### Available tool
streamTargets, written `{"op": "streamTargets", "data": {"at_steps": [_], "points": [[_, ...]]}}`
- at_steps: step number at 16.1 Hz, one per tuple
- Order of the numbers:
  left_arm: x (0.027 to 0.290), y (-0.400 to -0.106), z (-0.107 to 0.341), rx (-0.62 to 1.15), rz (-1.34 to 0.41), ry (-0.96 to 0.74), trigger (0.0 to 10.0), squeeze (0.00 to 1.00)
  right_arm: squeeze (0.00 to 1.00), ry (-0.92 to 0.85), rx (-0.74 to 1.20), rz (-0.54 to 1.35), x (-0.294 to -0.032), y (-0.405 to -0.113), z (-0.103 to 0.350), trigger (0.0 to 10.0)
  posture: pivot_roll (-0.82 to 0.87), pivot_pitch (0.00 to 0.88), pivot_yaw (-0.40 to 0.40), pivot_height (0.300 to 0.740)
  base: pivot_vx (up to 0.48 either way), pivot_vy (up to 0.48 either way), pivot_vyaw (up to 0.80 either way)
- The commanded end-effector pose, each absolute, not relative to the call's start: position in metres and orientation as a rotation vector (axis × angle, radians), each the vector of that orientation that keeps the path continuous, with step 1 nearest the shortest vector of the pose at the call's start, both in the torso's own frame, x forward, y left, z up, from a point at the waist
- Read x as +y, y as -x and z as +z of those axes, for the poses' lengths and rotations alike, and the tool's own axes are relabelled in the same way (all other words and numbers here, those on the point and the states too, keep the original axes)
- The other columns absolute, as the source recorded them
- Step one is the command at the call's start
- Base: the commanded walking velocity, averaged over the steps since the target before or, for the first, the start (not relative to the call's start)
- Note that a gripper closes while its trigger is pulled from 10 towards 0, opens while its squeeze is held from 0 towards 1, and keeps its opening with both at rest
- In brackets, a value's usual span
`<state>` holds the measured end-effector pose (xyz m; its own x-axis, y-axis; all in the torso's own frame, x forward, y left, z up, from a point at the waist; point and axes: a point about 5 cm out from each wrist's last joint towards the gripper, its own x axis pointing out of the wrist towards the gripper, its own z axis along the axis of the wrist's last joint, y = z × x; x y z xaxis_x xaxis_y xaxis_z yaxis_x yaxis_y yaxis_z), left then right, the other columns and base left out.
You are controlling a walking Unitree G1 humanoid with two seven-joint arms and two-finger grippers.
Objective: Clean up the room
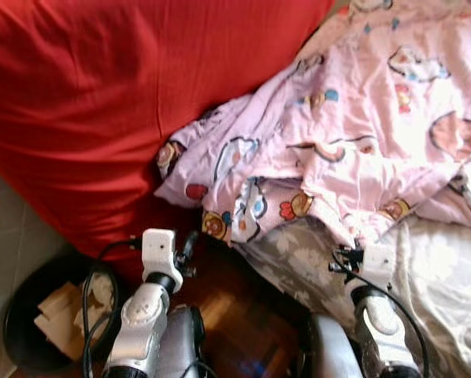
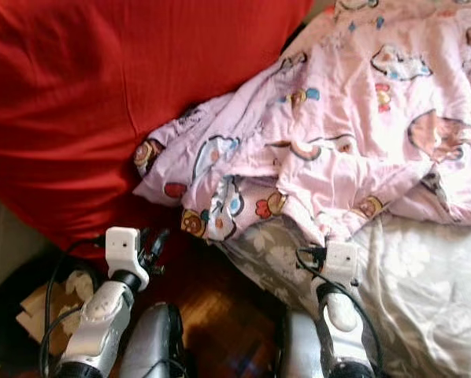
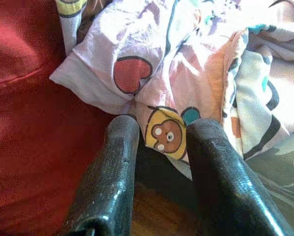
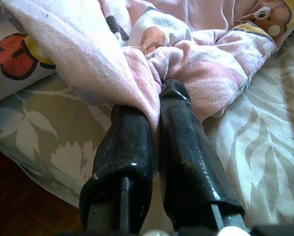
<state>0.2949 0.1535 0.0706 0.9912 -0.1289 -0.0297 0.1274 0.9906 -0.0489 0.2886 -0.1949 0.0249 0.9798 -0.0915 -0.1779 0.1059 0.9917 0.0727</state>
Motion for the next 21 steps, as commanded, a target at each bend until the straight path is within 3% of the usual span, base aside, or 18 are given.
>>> {"op": "streamTargets", "data": {"at_steps": [1, 5, 11, 15, 21], "points": [[0.158, -0.292, 0.065, 0.052, -0.116, 0.032, 10.0, 0.0, 0.0, -0.096, 0.17, -0.096, -0.193, -0.286, 0.025, 10.0, 0.05, 0.147, 0.043, 0.6, 0.0, 0.0, 0.0], [0.157, -0.294, 0.063, 0.054, -0.115, 0.03, 10.0, 0.0, 0.0, -0.106, 0.16, -0.099, -0.194, -0.29, 0.028, 10.0, 0.05, 0.144, 0.037, 0.64, 0.0, 0.0, 0.0], [0.178, -0.286, 0.037, 0.163, -0.053, 0.023, 10.0, 0.0, 0.0, -0.119, 0.161, -0.101, -0.189, -0.292, 0.029, 10.0, 0.05, 0.155, 0.045, 0.695, 0.0, 0.0, 0.0], [0.211, -0.263, -0.005, 0.374, 0.122, 0.104, 10.0, 0.0, 0.0, -0.118, 0.158, -0.097, -0.191, -0.292, 0.029, 10.0, 0.06, 0.149, 0.039, 0.74, 0.0, 0.0, 0.0], [0.214, -0.218, -0.051, 0.637, 0.159, 0.089, 10.0, 0.0, 0.0, -0.1, 0.158, -0.136, -0.2, -0.291, 0.029, 10.0, 0.05, 0.11, 0.024, 0.74, 0.0, 0.0, 0.0]]}}
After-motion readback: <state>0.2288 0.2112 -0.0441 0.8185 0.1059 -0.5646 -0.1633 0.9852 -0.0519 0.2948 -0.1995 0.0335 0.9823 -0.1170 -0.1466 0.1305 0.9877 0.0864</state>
